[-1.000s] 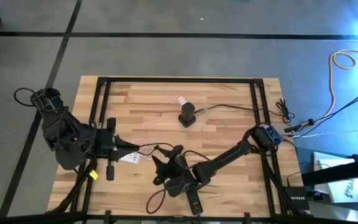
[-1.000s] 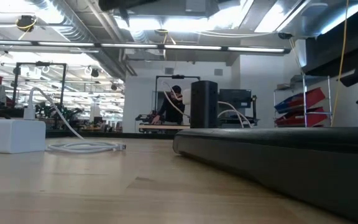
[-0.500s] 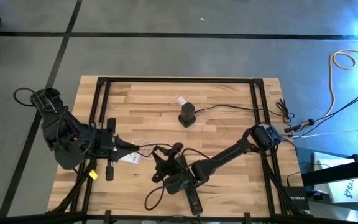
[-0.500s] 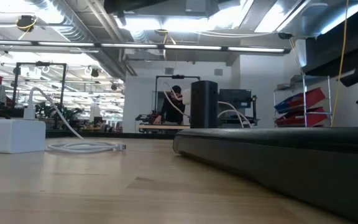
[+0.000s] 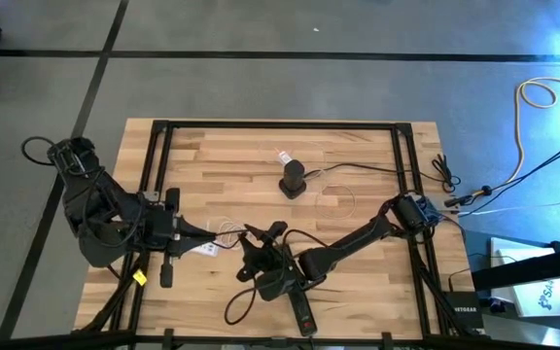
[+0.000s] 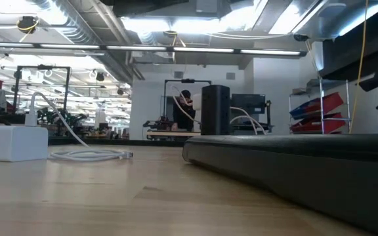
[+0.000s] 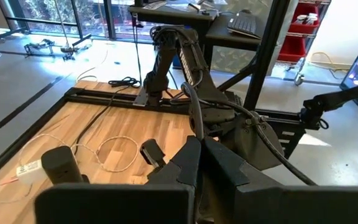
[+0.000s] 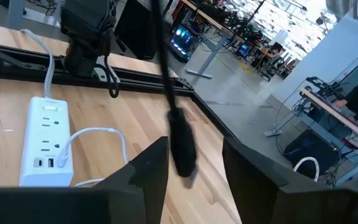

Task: Insert USB
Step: Insert the black USB cable into the white outlet extension

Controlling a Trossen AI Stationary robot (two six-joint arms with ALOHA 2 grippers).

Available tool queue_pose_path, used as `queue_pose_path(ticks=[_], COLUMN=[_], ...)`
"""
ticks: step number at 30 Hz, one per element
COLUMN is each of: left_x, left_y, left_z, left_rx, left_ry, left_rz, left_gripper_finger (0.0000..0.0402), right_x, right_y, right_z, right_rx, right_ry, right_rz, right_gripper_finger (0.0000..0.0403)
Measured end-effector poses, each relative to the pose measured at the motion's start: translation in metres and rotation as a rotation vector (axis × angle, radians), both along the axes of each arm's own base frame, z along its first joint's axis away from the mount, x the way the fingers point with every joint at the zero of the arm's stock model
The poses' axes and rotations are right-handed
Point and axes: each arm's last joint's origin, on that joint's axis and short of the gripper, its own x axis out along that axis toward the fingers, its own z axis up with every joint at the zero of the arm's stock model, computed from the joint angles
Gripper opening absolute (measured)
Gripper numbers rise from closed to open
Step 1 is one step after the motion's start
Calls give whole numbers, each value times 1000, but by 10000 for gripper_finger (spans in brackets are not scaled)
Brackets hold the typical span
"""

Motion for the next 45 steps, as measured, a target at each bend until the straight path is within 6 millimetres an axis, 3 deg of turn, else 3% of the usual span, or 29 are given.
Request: queue_pose_path(ticks=[12,30,45], left_x=[0,0,0], left_y=[0,0,0], left_z=[-1,-1,-1], left_rx=[10,9,10], left_ry=[7,7,7], left_rz=[0,0,0], left_gripper_finger=[1,1,1], right_x=[0,1,2], right_y=[1,2,2], right_z=[0,2,3], right_rx=[17,32,38], right_ry=[0,-24,-39], right_rz=[25,34,33], right_gripper_finger=[72,81,110])
